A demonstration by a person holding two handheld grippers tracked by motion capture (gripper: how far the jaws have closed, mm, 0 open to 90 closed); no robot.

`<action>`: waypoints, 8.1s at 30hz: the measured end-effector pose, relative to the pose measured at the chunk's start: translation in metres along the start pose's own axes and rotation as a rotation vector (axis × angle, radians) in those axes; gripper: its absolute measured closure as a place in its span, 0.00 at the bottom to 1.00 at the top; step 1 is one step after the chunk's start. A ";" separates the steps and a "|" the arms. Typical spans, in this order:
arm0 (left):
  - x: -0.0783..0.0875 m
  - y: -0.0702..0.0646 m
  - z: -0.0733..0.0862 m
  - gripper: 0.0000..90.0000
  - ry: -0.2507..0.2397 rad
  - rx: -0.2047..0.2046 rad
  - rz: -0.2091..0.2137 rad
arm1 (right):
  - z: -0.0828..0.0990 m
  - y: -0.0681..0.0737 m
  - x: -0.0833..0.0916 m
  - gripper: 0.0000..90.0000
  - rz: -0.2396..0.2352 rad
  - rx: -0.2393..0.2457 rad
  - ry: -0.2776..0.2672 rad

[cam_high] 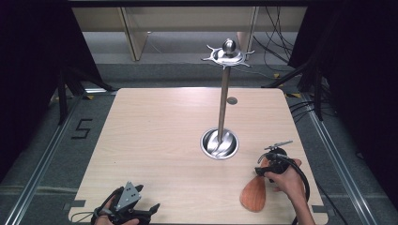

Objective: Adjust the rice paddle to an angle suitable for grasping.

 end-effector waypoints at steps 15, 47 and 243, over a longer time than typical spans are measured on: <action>-0.001 0.000 0.000 0.17 -0.005 0.007 -0.007 | -0.002 0.002 -0.002 0.61 -0.022 0.083 0.031; -0.003 0.000 0.000 0.17 -0.017 0.009 0.000 | -0.011 0.004 -0.005 0.64 -0.071 0.263 0.215; -0.003 0.001 -0.001 0.17 -0.010 0.008 0.005 | -0.219 0.082 0.206 0.74 -0.349 0.263 -0.841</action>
Point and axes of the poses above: each handheld gripper's, and its own axes: x roughly backward along the jaws, z roughly out of its underside, y roughly to its left, the point moved 9 cm from there along -x, roughly forward along the jaws, and after that the axes turned 7 degrees about -y, right-handed, at the moved point
